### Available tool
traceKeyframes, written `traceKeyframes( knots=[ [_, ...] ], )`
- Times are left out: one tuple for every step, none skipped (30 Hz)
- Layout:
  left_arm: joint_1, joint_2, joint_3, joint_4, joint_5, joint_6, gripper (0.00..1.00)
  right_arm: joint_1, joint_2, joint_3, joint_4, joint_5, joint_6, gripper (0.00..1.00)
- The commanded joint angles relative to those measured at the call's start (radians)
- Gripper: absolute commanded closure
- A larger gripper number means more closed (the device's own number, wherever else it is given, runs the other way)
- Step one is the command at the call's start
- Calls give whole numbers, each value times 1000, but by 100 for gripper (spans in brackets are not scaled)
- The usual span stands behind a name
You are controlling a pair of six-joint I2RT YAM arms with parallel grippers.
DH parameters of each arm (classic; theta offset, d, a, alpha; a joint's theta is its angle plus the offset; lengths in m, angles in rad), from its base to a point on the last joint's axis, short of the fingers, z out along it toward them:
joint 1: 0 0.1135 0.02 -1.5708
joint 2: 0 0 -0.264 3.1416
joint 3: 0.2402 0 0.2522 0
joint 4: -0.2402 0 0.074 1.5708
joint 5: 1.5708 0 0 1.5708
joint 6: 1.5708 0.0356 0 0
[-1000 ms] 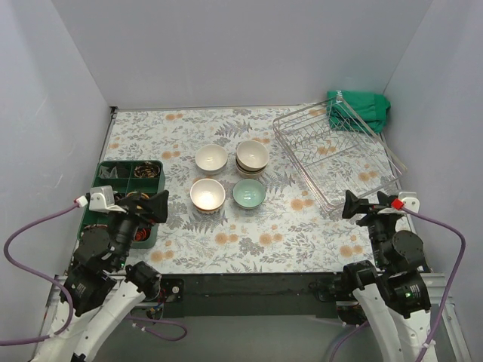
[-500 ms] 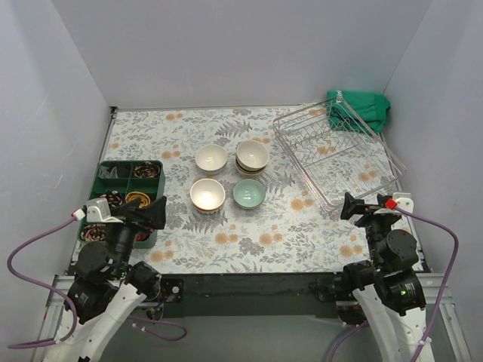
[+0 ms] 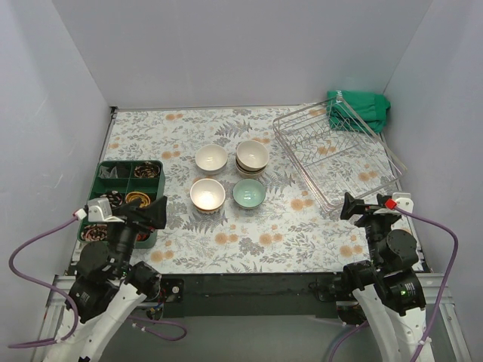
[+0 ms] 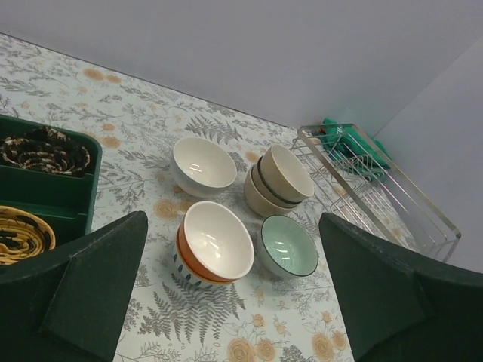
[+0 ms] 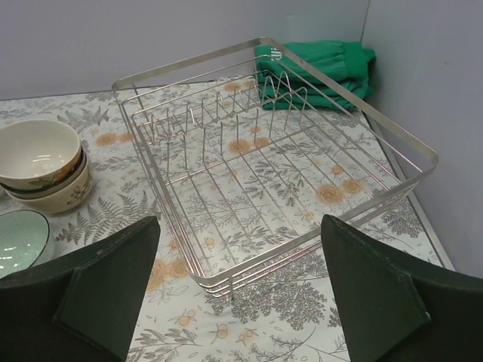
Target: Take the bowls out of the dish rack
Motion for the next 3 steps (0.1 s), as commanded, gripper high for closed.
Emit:
traceKeyframes(
  knots=[
    [5,-88,-2,10,-12,2,2,1,-94,-5,65,-5,-18,4],
    [7,-88,-1,10,-9,4,2,3,-94,-5,66,-5,-19,4],
    [7,-88,-1,12,-7,4,2,3,-94,-5,66,-7,-19,4]
  ],
)
